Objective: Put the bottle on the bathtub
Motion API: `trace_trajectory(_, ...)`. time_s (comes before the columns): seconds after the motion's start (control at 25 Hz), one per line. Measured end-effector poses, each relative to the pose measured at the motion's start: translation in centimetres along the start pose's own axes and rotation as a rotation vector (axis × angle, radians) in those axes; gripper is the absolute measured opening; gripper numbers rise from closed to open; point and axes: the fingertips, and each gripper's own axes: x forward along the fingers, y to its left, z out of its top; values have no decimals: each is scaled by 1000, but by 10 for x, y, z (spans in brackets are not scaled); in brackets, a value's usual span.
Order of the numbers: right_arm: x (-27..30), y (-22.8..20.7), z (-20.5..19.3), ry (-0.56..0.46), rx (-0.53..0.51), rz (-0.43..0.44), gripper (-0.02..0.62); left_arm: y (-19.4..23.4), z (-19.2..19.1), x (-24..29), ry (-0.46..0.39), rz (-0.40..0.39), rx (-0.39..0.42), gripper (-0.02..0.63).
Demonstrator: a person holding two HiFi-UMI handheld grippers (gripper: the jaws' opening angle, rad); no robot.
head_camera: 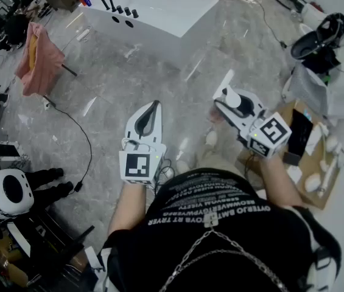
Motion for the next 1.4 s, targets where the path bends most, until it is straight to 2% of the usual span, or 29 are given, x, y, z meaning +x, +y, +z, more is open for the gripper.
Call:
trace_trajectory(0.32,9,3,-2,0,9,21,143,8,-2,-10,9,28,-4,2)
trace_trajectory(0.56,6,11,-2,-15,31,14,143,4,-5,-16,12,12,-12,2)
trace_trajectory(1.0,17,-13,-16,33,37,22,143,3,-27,24,63,-35,-49,2)
trace_trajectory(1.16,31,-27,-16,32,51,41,143,7,-31,36,79,-28,-58,2)
trace_trajectory(1.4,64,-42,-1,11,45,76,143,38,-23,57,63,8,-51,2)
